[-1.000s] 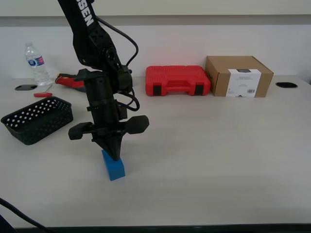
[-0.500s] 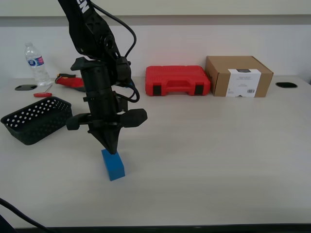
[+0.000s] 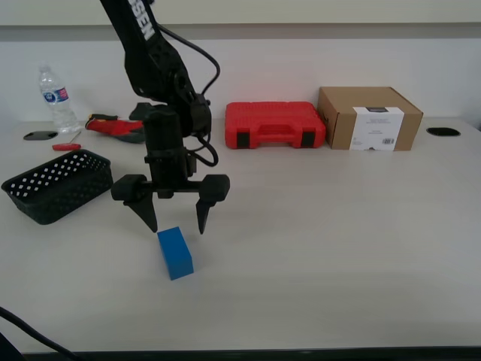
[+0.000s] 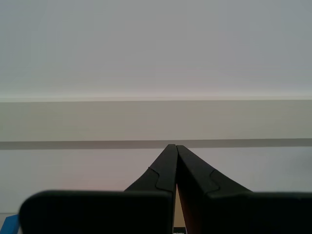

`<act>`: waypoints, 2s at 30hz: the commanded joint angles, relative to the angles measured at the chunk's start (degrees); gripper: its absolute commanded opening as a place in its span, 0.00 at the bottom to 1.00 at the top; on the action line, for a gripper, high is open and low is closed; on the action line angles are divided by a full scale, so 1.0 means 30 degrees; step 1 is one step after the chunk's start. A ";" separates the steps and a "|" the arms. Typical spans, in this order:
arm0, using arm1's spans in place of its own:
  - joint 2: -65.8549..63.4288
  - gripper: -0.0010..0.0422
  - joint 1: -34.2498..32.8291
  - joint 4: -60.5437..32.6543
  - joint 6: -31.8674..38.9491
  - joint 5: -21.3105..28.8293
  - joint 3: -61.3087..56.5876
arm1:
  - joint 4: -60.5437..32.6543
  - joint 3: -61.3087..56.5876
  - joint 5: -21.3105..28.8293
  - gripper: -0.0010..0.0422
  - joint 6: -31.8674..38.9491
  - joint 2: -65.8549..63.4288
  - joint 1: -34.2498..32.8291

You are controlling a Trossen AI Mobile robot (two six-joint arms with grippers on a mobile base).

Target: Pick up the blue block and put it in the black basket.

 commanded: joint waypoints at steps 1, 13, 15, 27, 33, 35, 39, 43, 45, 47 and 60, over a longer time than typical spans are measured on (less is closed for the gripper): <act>0.0000 0.02 0.0007 0.0058 0.0000 -0.0029 0.0022 | -0.2310 0.2120 -0.0546 0.84 0.0284 0.1945 0.0015; 0.0007 0.02 0.0007 0.0066 -0.0007 -0.0029 0.0022 | -0.6324 0.5537 -0.2004 0.29 0.3359 0.5129 -0.0058; 0.0000 0.02 0.0007 0.0058 0.0000 -0.0036 0.0022 | -0.7147 0.6207 -0.1814 0.21 0.4211 0.5719 -0.0066; 0.0000 0.02 0.0007 0.0066 0.0000 -0.0036 0.0022 | -0.8728 0.6579 -0.0175 0.02 0.7796 0.3934 0.0080; 0.0000 0.02 0.0007 0.0044 0.0000 -0.0036 0.0022 | -0.8167 0.6994 -0.6812 0.02 0.9202 0.0044 0.2237; 0.0007 0.02 0.0007 0.0051 0.0000 -0.0029 0.0022 | -0.7446 0.7016 -0.8357 0.02 0.9602 -0.1027 0.3730; 0.0000 0.02 0.0007 0.0036 0.0000 -0.0036 0.0022 | -0.6040 0.7002 -0.8408 0.02 0.9719 -0.1545 0.7074; 0.0000 0.02 0.0007 0.0036 0.0000 -0.0029 0.0022 | -0.4248 0.6827 -0.8524 0.02 1.0462 -0.1464 0.9581; 0.0000 0.02 0.0007 0.0036 0.0000 -0.0029 0.0022 | -0.2871 0.6827 -0.9107 0.02 1.1686 -0.1464 1.0025; 0.0000 0.02 0.0007 0.0036 0.0000 -0.0036 0.0022 | -0.1355 0.6827 -1.0040 0.02 1.3056 -0.1464 1.0295; 0.0000 0.02 0.0007 0.0029 0.0000 -0.0036 0.0022 | 0.3104 0.6878 -1.0418 0.02 1.6706 0.1370 1.1395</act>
